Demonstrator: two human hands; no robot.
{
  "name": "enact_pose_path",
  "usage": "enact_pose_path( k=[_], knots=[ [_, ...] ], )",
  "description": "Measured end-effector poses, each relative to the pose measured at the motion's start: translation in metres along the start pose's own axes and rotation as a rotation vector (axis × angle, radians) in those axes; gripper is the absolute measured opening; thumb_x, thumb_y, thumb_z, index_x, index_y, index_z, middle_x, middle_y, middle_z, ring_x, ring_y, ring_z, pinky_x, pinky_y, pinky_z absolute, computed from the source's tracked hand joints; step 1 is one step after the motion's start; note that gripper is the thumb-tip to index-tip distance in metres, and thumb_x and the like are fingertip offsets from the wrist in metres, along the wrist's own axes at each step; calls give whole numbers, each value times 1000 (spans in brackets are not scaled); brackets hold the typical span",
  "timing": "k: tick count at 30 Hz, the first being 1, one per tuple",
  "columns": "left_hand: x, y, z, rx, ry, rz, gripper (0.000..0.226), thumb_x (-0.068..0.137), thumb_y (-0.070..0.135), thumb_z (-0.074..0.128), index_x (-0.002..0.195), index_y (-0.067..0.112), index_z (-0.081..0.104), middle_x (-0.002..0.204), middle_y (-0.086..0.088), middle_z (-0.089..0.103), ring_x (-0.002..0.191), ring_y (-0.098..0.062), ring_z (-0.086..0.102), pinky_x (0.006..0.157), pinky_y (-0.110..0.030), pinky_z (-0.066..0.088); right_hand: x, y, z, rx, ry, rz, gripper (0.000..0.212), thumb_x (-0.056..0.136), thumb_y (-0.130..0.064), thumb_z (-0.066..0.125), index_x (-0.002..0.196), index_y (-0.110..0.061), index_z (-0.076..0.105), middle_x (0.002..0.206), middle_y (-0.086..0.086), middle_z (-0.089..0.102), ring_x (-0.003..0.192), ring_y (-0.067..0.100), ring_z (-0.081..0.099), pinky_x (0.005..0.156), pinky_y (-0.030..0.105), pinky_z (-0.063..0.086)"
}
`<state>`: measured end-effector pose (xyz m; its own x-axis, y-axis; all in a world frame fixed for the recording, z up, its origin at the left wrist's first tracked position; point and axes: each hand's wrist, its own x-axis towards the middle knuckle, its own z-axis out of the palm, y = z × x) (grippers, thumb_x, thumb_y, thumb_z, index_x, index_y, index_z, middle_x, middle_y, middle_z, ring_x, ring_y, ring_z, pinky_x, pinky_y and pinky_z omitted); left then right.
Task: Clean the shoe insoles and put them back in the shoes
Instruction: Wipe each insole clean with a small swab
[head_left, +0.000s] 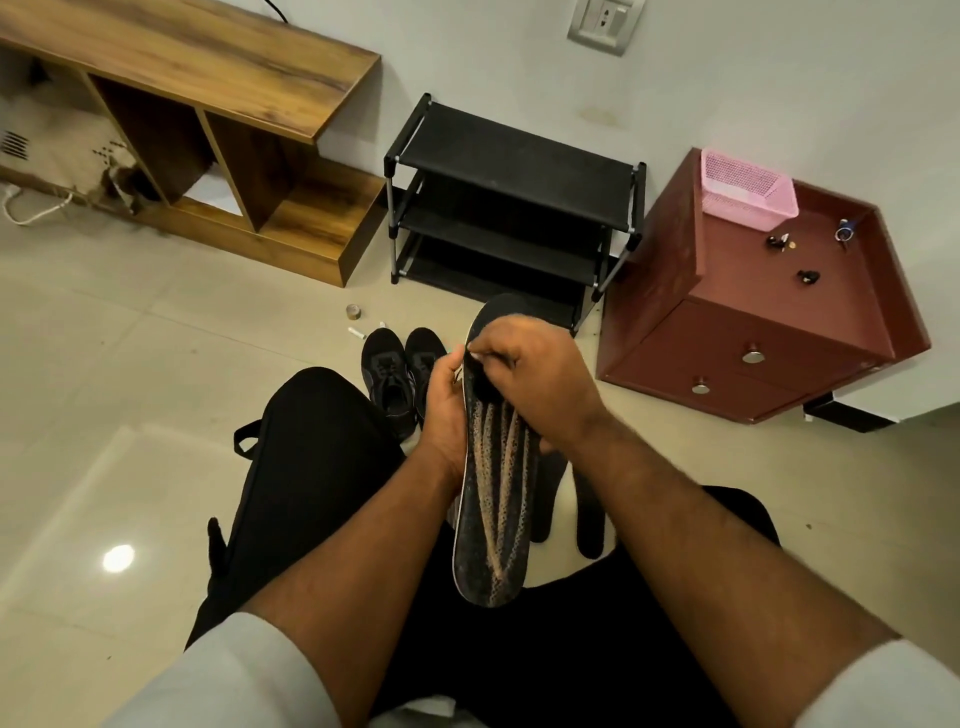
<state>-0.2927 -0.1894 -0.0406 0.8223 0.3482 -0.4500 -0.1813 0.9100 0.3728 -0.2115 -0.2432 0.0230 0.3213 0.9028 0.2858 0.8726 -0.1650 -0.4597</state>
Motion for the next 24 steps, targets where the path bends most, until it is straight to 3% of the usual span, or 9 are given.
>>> enact_pose_path(
  k=[8, 11, 16, 20, 24],
  knots=[
    [2, 2, -3, -15, 51, 8, 60, 99, 48, 40, 86, 5, 78, 91, -14, 74, 81, -21, 73, 70, -29, 60, -37, -5, 1, -3, -200, -171, 15, 81, -2, 63, 90, -11, 72, 89, 1, 69, 85, 12, 62, 87, 24, 47],
    [-1, -1, 2, 21, 22, -39, 57, 96, 54, 42, 106, 5, 70, 98, -15, 71, 88, -25, 71, 80, -36, 56, -30, 4, -4, -12, -178, -139, 15, 83, -3, 60, 91, -11, 71, 90, 2, 69, 87, 12, 62, 89, 26, 47],
    [-5, -6, 4, 83, -74, -181, 73, 90, 70, 36, 134, 16, 55, 106, -19, 70, 88, -33, 70, 70, -48, 59, 1, 19, -13, -108, -111, -38, 15, 87, -10, 56, 92, -13, 70, 92, 2, 67, 90, 16, 60, 86, 35, 49],
    [-2, -2, 1, 50, 13, -95, 62, 96, 61, 37, 115, 9, 65, 95, -17, 72, 80, -27, 73, 68, -36, 61, -9, 10, -5, -74, -175, -100, 16, 85, -9, 56, 91, -12, 71, 90, 2, 68, 88, 16, 60, 86, 35, 49],
    [4, -1, -3, 66, 92, -5, 57, 102, 48, 36, 91, 1, 67, 78, -14, 74, 69, -19, 74, 56, -24, 58, -37, -5, 3, 8, -218, -161, 16, 78, 1, 62, 85, -8, 72, 85, 4, 69, 80, 17, 61, 80, 31, 50]
  ],
)
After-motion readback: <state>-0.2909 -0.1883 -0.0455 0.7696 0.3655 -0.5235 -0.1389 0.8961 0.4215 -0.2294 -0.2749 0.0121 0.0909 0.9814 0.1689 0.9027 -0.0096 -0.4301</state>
